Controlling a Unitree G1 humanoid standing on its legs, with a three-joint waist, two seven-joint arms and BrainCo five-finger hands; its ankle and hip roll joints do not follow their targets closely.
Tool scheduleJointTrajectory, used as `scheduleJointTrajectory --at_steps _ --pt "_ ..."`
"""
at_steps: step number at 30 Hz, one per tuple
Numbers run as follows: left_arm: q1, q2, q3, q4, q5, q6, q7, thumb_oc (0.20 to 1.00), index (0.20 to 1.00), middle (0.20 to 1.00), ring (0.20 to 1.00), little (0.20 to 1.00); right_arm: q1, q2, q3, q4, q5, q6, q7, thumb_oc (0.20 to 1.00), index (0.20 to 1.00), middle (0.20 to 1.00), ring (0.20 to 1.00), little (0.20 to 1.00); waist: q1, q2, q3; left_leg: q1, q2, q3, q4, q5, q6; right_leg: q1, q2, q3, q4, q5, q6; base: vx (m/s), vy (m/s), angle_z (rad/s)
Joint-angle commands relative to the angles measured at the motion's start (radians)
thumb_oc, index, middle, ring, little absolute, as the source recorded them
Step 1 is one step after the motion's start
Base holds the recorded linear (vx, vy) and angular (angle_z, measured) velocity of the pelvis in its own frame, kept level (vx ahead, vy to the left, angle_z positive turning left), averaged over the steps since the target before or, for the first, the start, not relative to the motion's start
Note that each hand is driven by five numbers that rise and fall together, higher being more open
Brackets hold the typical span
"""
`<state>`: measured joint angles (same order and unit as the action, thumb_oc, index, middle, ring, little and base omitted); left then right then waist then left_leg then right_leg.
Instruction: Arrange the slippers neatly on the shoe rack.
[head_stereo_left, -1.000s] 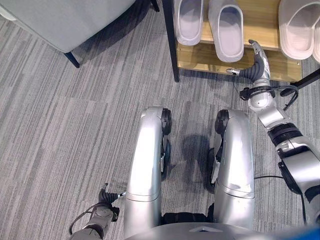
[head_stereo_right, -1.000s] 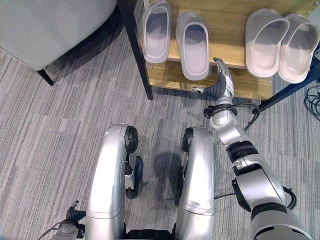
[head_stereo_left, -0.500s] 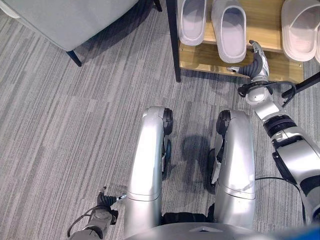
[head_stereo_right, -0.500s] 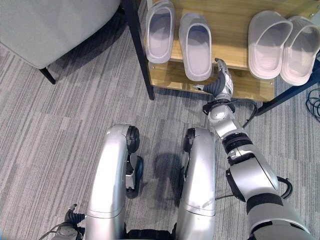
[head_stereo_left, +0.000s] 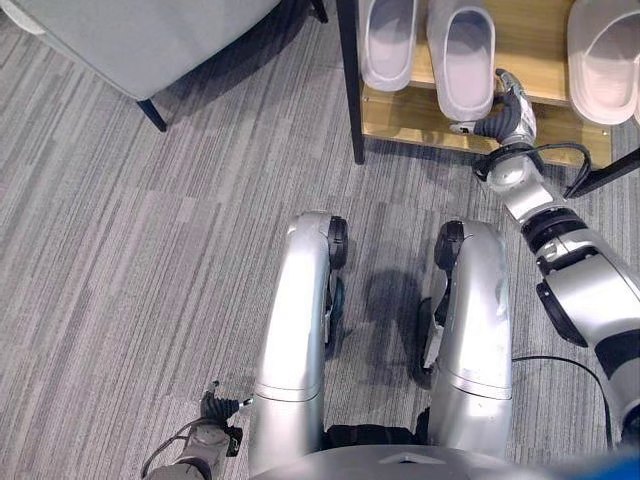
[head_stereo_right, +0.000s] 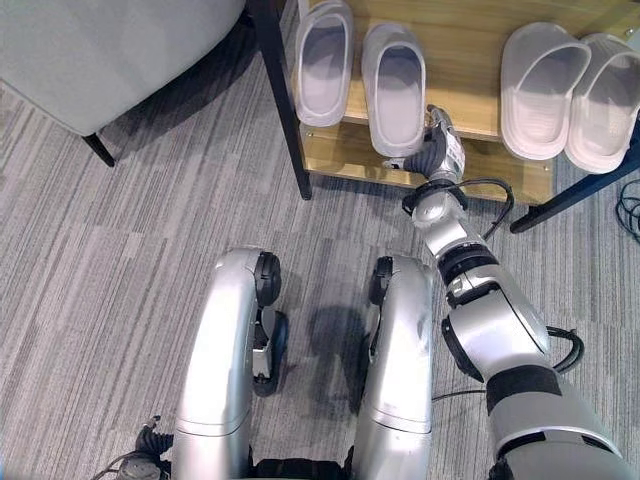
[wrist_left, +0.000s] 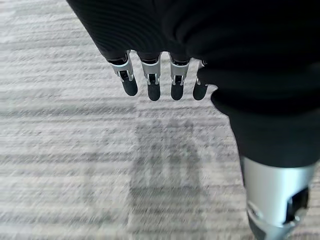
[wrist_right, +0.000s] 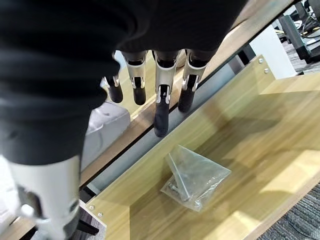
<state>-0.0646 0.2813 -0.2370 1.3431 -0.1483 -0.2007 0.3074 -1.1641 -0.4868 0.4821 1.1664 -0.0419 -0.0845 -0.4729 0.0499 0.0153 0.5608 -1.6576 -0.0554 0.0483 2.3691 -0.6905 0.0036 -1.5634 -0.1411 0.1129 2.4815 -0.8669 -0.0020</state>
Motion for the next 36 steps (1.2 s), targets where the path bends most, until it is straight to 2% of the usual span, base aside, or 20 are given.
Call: scheduleJointTrajectory --at_steps 1,15,21,26,28,30,33,34,36 --pt "0.047 0.05 -0.119 0.014 -0.035 0.007 -0.002 1.0 1.0 1.0 1.0 1.0 -0.109 -0.031 0.02 -0.081 0.001 -0.019 -0.004 1.0 1.0 1.0 1.0 1.0 0.059 0.014 -0.041 0.088 -0.002 -0.028 0.048 -0.103 -0.001 0.1 0.022 0.163 0.02 0.246 0.035 0.01 0.004 0.03" --pt "0.05 0.053 -0.121 0.027 -0.056 0.012 -0.015 1.0 1.0 1.0 1.0 1.0 -0.217 -0.04 0.075 0.03 -0.009 0.014 0.002 1.0 1.0 1.0 1.0 1.0 0.068 0.016 -0.041 0.088 -0.004 -0.023 0.039 -0.096 -0.005 0.107 0.016 0.158 0.013 0.251 0.031 0.0 0.002 0.01" --pt "0.051 0.044 -0.132 0.029 -0.041 0.026 -0.042 1.0 1.0 1.0 1.0 1.0 -0.195 -0.047 0.042 0.006 0.048 -0.003 0.006 1.0 1.0 1.0 1.0 1.0 0.062 0.012 -0.041 0.088 -0.009 -0.021 0.039 -0.087 -0.004 0.104 0.018 0.155 0.009 0.245 0.027 -0.01 0.001 -0.01" --pt "0.039 0.036 -0.08 0.025 -0.07 0.034 -0.045 1.0 1.0 1.0 1.0 1.0 -0.093 -0.076 0.002 -0.204 0.009 -0.014 -0.007 1.0 1.0 1.0 1.0 1.0 0.042 0.002 -0.041 0.088 -0.018 -0.023 0.036 -0.07 -0.002 0.121 0.016 0.151 0.004 0.247 0.03 -0.02 -0.001 -0.01" --pt "0.036 0.018 -0.03 0.027 -0.074 0.045 -0.05 1.0 1.0 1.0 1.0 1.0 0.047 -0.096 -0.103 -0.42 -0.012 -0.027 -0.026 1.0 1.0 1.0 1.0 1.0 0.021 -0.005 -0.041 0.088 -0.02 -0.034 0.039 -0.063 -0.011 0.131 0.025 0.146 0.007 0.254 0.04 -0.01 0.004 -0.02" --pt "0.024 0.005 0.004 0.01 -0.083 0.042 -0.053 1.0 1.0 1.0 1.0 1.0 0.202 -0.088 -0.233 -0.61 0.038 -0.059 -0.039 1.0 1.0 1.0 1.0 1.0 -0.001 -0.009 -0.041 0.088 -0.018 -0.047 0.038 -0.053 -0.015 0.139 0.023 0.138 0.004 0.253 0.041 -0.01 0.013 -0.05" --pt "0.013 -0.011 0.039 -0.005 -0.074 0.04 -0.058 1.0 1.0 1.0 1.0 1.0 0.389 -0.096 -0.339 -0.798 -0.002 -0.073 -0.031 1.0 1.0 1.0 1.0 1.0 -0.02 -0.017 -0.042 0.088 -0.023 -0.06 0.019 -0.029 -0.019 0.148 0.02 0.117 -0.016 0.259 0.042 -0.02 -0.012 -0.05" --pt "0.009 -0.017 0.048 -0.009 -0.068 0.042 -0.063 1.0 1.0 1.0 1.0 1.0 0.463 -0.097 -0.371 -0.85 -0.016 -0.077 -0.026 1.0 1.0 1.0 1.0 1.0 -0.027 -0.019 -0.055 0.088 -0.021 -0.061 0.007 -0.028 -0.019 0.15 0.017 0.11 -0.03 0.257 0.042 0.0 -0.021 -0.05" --pt "-0.002 -0.029 0.065 -0.03 -0.046 0.033 -0.066 1.0 1.0 1.0 1.0 1.0 0.636 -0.082 -0.441 -0.929 -0.015 -0.103 -0.01 1.0 1.0 1.0 1.0 1.0 -0.042 -0.027 -0.1 0.088 -0.018 -0.063 -0.08 0.01 -0.018 0.15 -0.001 0.081 -0.121 0.261 0.036 -0.03 0.01 0.0"
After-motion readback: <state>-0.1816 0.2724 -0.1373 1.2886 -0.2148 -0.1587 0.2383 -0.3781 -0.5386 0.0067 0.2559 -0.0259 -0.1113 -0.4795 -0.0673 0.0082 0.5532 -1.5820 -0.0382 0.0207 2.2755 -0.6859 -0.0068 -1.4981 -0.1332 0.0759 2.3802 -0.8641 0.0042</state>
